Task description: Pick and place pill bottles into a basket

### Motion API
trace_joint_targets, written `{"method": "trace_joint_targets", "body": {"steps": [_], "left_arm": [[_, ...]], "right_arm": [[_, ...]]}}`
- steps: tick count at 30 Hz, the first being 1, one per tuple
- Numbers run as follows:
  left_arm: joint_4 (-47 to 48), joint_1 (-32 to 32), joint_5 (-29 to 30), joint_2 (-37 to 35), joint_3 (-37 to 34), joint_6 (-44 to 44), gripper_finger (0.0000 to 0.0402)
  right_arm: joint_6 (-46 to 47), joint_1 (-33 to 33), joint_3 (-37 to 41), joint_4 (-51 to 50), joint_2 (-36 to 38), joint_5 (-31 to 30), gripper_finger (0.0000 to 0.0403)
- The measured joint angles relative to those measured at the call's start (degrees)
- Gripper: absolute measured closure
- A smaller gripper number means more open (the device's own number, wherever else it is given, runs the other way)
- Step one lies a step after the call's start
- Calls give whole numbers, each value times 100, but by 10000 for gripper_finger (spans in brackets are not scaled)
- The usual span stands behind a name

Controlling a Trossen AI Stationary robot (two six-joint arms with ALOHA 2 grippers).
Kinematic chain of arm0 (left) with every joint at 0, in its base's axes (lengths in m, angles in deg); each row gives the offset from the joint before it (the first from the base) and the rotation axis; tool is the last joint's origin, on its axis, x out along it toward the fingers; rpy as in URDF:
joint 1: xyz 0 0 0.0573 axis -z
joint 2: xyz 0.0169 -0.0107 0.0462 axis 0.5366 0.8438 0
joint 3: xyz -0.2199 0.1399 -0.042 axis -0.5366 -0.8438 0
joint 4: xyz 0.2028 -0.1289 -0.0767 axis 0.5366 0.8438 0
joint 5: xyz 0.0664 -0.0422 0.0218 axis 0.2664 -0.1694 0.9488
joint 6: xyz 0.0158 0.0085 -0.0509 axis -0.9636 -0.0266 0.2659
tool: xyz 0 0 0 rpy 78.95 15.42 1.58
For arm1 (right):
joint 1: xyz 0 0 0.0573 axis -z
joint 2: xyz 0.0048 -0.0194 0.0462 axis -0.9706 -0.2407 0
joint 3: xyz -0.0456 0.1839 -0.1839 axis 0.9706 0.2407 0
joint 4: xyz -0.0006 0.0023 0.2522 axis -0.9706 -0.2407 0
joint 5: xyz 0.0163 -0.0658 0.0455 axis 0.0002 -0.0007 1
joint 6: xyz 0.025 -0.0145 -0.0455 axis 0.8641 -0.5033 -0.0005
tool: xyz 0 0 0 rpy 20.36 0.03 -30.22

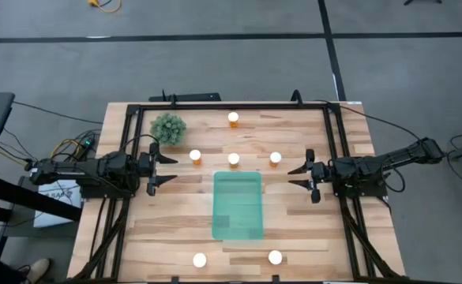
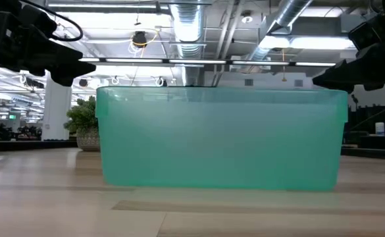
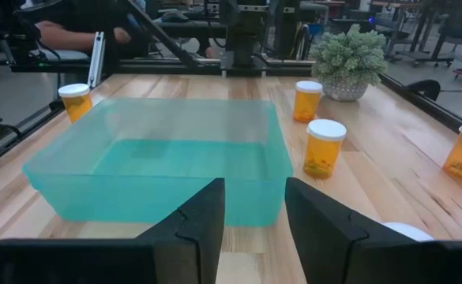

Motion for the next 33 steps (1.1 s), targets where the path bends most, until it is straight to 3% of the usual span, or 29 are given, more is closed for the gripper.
{"method": "trace_joint_targets", "body": {"steps": [11, 18, 22, 27, 33], "left_arm": [[1, 0, -1, 1, 0, 1, 154], [1, 2, -1, 2, 0, 0, 154], [0, 2, -1, 2, 0, 1, 154], [0, 1, -1, 1, 0, 1, 154], [0, 1, -1, 1, 0, 0, 154]], "right_arm": [[41, 0, 0, 0, 0, 2, 276], [685, 0, 0, 304, -2, -2, 276], [699, 0, 0, 879, 2, -7, 276], [331, 0, 0, 791, 2, -38, 276], [314, -1, 2, -196, -314, -1669, 276]]}}
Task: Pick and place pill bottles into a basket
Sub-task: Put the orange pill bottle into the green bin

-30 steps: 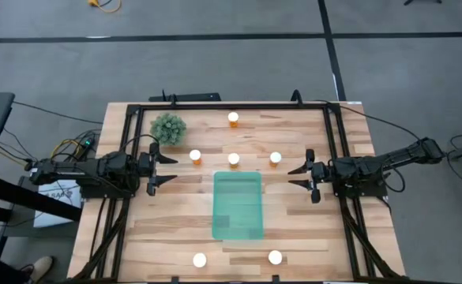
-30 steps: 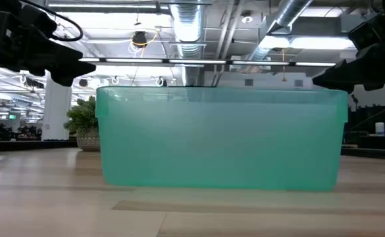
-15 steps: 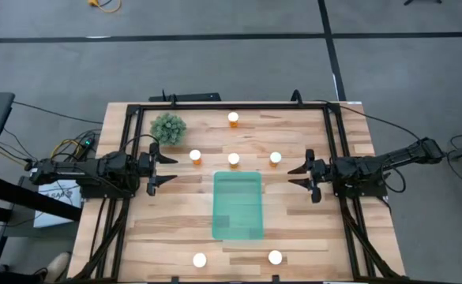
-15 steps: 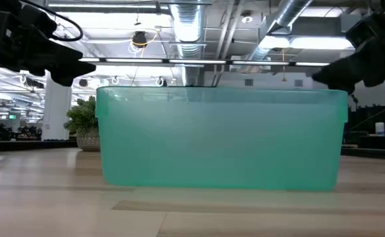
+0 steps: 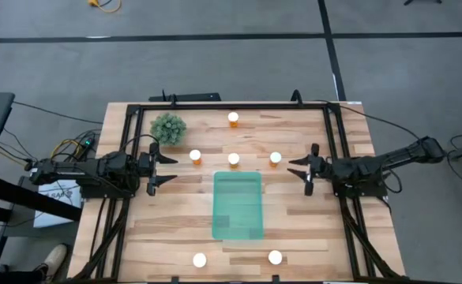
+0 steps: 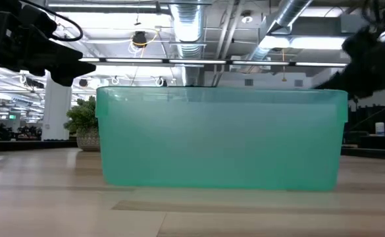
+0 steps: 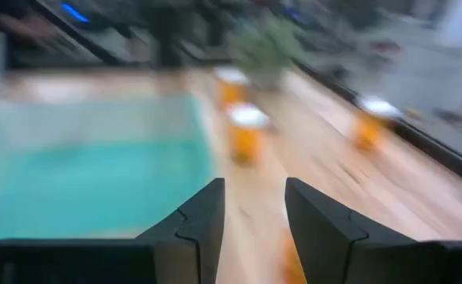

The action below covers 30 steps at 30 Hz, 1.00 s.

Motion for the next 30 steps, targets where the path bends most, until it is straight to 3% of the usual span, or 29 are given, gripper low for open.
{"method": "trace_joint_targets", "body": {"steps": [7, 12, 18, 24, 30], "left_arm": [[1, 0, 0, -1, 0, 2, 154], [1, 0, 2, 1, 0, 0, 154], [0, 0, 1, -1, 0, 0, 154], [-1, 0, 0, -1, 2, 0, 154], [1, 0, 1, 1, 1, 1, 154]], "right_arm": [[791, 3, 0, 108, -747, -875, 276], [1511, 1, 0, 113, -1215, -1013, 261], [1723, 0, 0, 477, -1747, -591, 205], [1740, 4, 0, 919, -2330, -977, 134], [1834, 249, 1, 1303, -3117, -1097, 111]]}}
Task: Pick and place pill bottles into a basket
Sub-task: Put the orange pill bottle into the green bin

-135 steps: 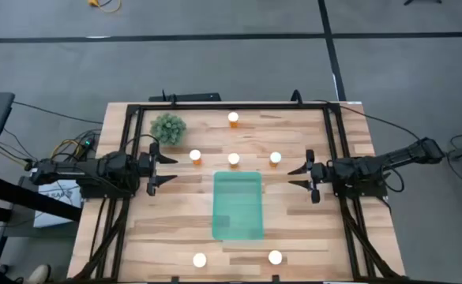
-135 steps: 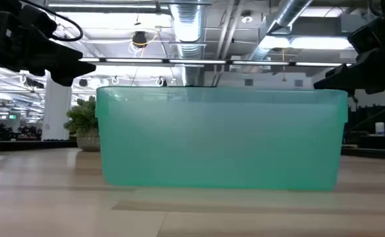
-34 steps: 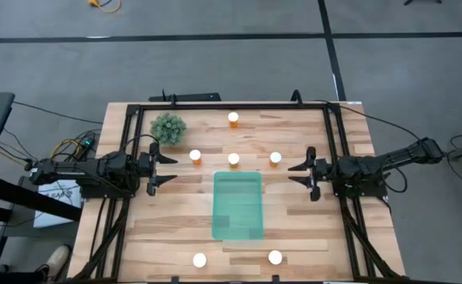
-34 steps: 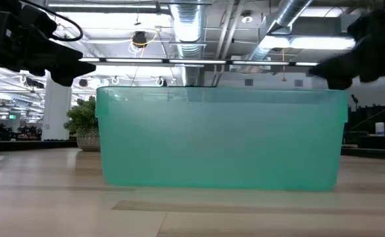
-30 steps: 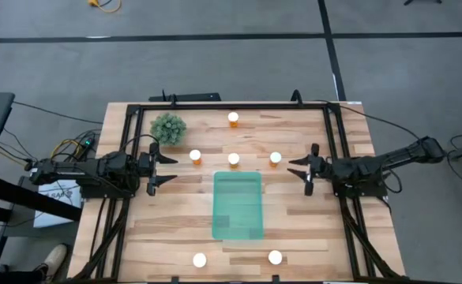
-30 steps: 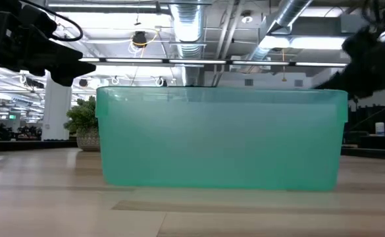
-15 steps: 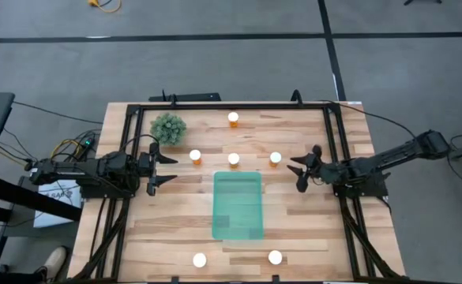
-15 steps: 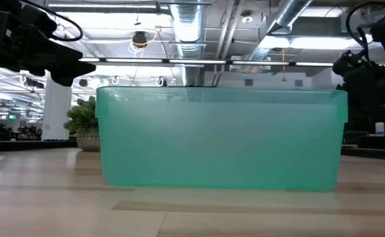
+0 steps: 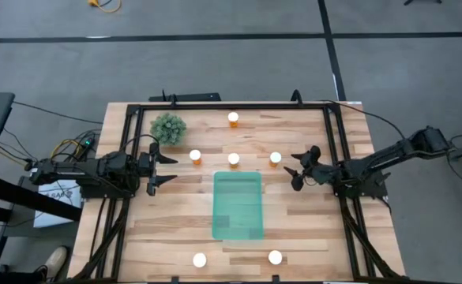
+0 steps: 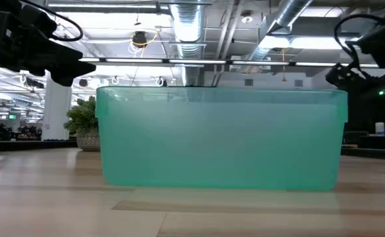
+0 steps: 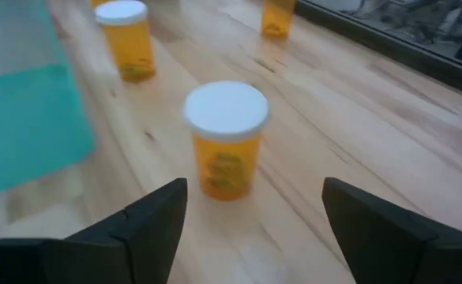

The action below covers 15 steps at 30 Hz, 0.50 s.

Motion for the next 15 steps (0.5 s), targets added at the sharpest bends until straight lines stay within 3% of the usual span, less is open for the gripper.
{"method": "trace_joint_targets", "body": {"steps": [15], "left_arm": [[0, 1, -1, -2, 1, 1, 154]], "right_arm": [[-155, 580, -461, 1394, -2369, 75, 111]]}}
